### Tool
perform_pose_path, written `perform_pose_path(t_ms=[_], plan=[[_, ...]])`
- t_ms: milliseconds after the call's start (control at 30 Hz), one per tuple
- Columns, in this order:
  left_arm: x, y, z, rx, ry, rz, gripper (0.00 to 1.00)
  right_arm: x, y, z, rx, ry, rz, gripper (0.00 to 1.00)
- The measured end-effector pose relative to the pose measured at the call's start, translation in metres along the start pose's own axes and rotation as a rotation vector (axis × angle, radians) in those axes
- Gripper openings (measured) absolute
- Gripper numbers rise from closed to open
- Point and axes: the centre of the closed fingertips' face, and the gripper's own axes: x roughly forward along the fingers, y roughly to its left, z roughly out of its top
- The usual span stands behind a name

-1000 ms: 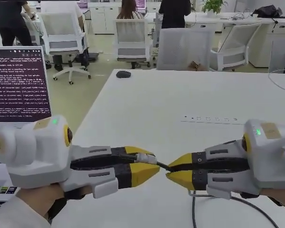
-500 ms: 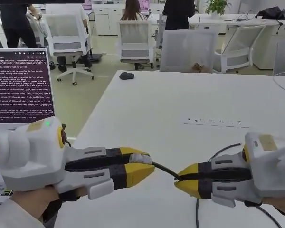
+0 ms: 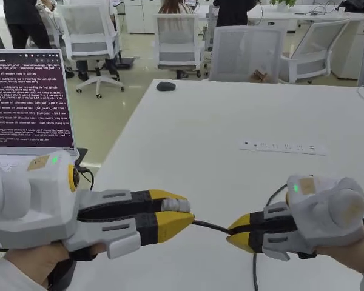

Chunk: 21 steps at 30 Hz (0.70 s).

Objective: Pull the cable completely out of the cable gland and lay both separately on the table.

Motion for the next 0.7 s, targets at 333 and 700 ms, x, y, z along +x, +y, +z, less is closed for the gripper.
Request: perform_pose_path(t_ms=[333,700], plan=[[0.000,0.015,-0.023,-0.070,0.018,0.035,0.16,0.045,-0.007,-0.038,0.145,0.053,0.060,0.06],[0.013,0.040,-0.041,-0.153,-0.011,0.082,0.17,0.089,-0.026,-0.087,0.204,0.148,0.055,0.06]])
